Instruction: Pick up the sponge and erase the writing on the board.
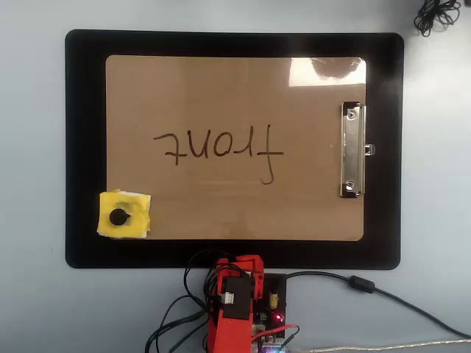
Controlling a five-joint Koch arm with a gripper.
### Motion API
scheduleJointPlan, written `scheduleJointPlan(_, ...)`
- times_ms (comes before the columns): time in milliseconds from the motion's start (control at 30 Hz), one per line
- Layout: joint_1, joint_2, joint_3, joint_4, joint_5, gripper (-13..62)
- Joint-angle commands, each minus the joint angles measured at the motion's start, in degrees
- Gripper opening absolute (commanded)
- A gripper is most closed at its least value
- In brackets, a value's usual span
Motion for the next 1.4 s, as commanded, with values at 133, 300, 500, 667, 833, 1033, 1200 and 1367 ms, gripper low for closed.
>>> scheduleJointPlan(133, 0.5, 4.1, -0.7, 2.4, -0.9, 34.5)
scheduleJointPlan(300, 0.6, 4.1, -0.7, 2.4, -1.0, 34.5)
scheduleJointPlan(500, 0.4, 4.1, -1.3, 2.5, -1.0, 34.2)
scheduleJointPlan(667, -8.7, 4.0, -15.6, -1.8, -1.5, 33.8)
scheduleJointPlan(833, -31.8, 4.0, -24.5, -8.3, -11.8, 33.8)
scheduleJointPlan(1033, -60.5, 2.5, -22.0, -32.5, -22.6, 33.6)
scheduleJointPlan(1200, -69.4, -5.6, -15.3, -53.7, -21.0, 33.6)
scheduleJointPlan(1367, -69.6, -15.1, -10.5, -72.1, -15.8, 33.7)
